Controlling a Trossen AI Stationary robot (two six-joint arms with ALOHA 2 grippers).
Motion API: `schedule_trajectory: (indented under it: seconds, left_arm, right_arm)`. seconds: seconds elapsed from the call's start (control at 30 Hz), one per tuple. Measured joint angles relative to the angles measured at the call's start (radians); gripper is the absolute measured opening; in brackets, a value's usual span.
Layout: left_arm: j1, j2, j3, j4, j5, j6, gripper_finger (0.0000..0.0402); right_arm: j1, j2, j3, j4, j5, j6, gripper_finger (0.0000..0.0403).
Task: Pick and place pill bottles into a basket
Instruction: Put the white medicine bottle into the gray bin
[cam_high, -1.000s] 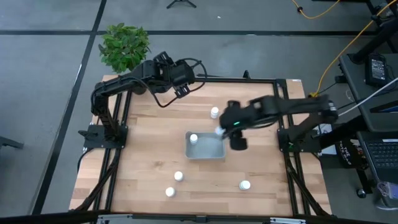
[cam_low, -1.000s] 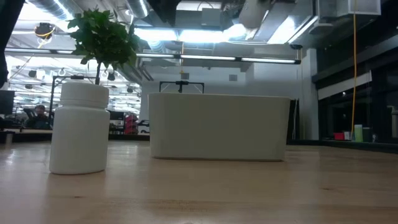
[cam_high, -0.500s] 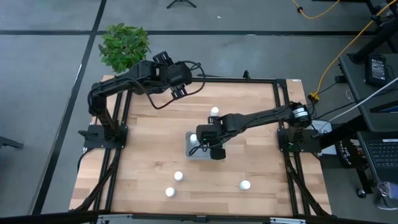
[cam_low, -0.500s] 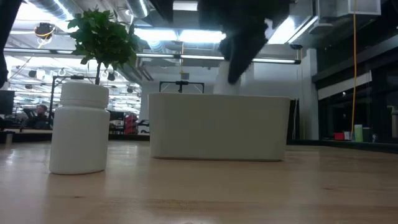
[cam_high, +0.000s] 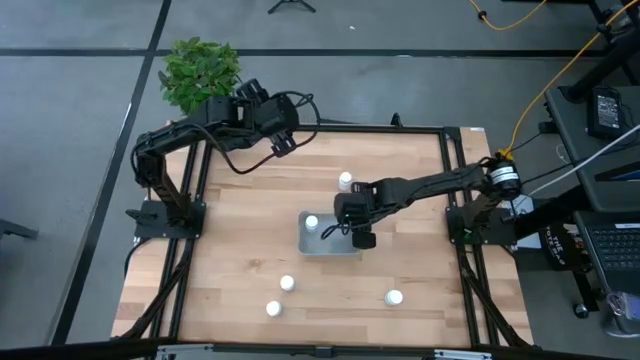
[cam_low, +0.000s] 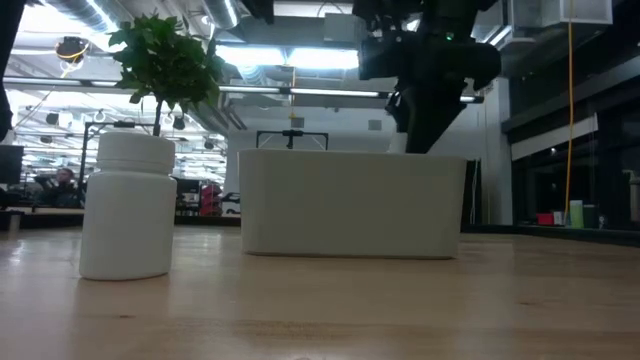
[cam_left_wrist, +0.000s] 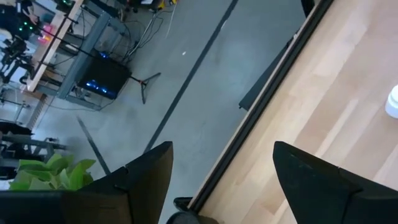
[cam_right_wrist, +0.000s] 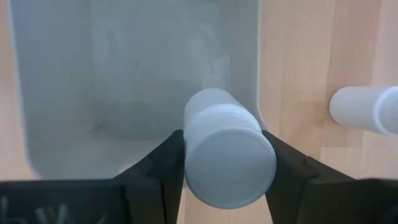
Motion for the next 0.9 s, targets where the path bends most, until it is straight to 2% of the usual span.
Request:
schedule_trajectory:
  seconds: [0.37,0.67,0.8,0.83,0.9]
  left_arm:
    - [0.0,0.0,0.0,0.041,0.007,0.0,0.027]
    - [-0.003,0.001,0.0,0.039,0.01,-0.014,0.027]
    - [-0.003,0.001,0.0,0.039,0.044,-0.015,0.027]
    - [-0.003,0.002,0.0,0.039,0.045,-0.015,0.027]
    - [-0.003,0.002,0.0,0.039,0.045,-0.015,0.027]
  right_arm:
    - [-0.018,0.068,-0.002,0.017,-0.004,-0.076,0.0161]
    - [-0.052,0.107,-0.004,0.034,-0.077,-0.066,0.0161]
    - [-0.056,0.108,-0.003,0.042,-0.082,-0.056,0.0161]
    - [-0.056,0.108,-0.003,0.047,-0.083,-0.054,0.0167]
    - [-0.057,0.107,-0.004,0.047,-0.083,-0.027,0.0211]
